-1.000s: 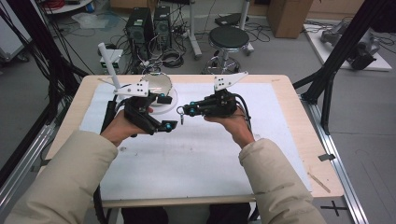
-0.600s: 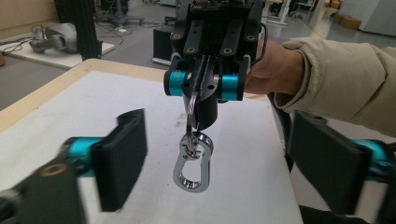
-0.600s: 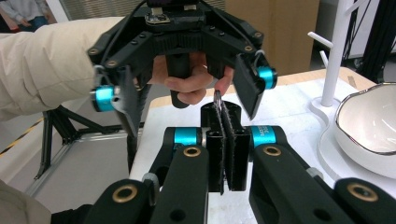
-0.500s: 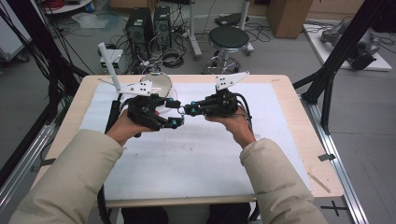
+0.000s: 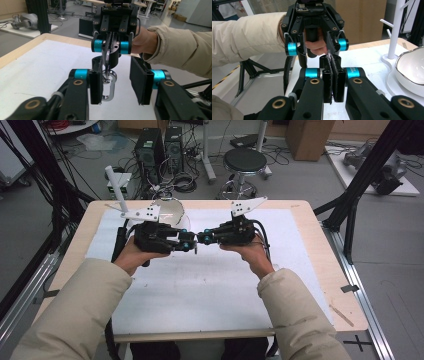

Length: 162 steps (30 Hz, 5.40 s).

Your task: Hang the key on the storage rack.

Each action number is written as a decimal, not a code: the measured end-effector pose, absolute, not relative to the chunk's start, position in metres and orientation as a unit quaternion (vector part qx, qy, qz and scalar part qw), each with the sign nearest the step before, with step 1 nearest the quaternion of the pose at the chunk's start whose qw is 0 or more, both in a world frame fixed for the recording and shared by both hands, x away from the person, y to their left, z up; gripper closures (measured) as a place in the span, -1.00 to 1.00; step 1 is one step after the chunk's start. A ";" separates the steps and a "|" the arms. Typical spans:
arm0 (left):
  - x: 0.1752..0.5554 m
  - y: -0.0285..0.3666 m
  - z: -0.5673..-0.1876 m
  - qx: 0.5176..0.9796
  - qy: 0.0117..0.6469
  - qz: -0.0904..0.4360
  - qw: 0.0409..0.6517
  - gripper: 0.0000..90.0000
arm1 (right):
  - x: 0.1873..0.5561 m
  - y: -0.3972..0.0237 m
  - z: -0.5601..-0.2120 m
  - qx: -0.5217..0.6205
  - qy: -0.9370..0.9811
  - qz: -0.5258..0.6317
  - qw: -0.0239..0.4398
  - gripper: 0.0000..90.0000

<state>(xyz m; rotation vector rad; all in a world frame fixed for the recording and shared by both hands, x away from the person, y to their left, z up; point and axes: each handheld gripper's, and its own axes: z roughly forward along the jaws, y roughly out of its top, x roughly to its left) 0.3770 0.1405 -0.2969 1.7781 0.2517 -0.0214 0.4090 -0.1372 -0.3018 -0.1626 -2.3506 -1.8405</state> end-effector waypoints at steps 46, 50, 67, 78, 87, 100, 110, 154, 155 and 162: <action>0.386 0.172 -0.281 0.784 0.123 0.022 0.608 0.96 | 0.385 -0.182 -0.311 -0.135 -0.758 -0.636 -0.055 -0.99; 0.392 0.190 -0.272 0.788 0.130 0.029 0.601 0.96 | 0.377 -0.205 -0.317 -0.164 -0.750 -0.634 -0.091 -0.99; 0.422 0.273 -0.241 0.807 0.169 0.081 0.560 0.96 | 0.328 -0.293 -0.392 -0.289 -0.673 -0.637 -0.240 -0.99; 0.446 0.322 -0.243 0.809 0.217 0.099 0.538 0.96 | 0.315 -0.319 -0.428 -0.334 -0.637 -0.635 -0.281 -0.99; 0.466 0.347 -0.255 0.808 0.241 0.104 0.527 0.96 | 0.314 -0.328 -0.443 -0.355 -0.628 -0.622 -0.305 -0.99; 0.481 0.363 -0.270 0.810 0.266 0.095 0.513 0.96 | 0.315 -0.327 -0.451 -0.357 -0.627 -0.621 -0.305 -0.99; 0.490 0.367 -0.282 0.818 0.275 0.100 0.495 0.96 | 0.315 -0.325 -0.451 -0.352 -0.633 -0.615 -0.312 -0.99; 0.514 0.383 -0.308 0.804 0.320 0.101 0.491 0.96 | 0.315 -0.325 -0.451 -0.354 -0.633 -0.616 -0.307 -0.99; 0.515 0.383 -0.309 0.804 0.321 0.101 0.490 0.96 | 0.315 -0.325 -0.451 -0.354 -0.634 -0.615 -0.307 -0.99; 0.519 0.383 -0.313 0.803 0.326 0.097 0.490 0.96 | 0.315 -0.325 -0.451 -0.354 -0.633 -0.616 -0.306 -0.99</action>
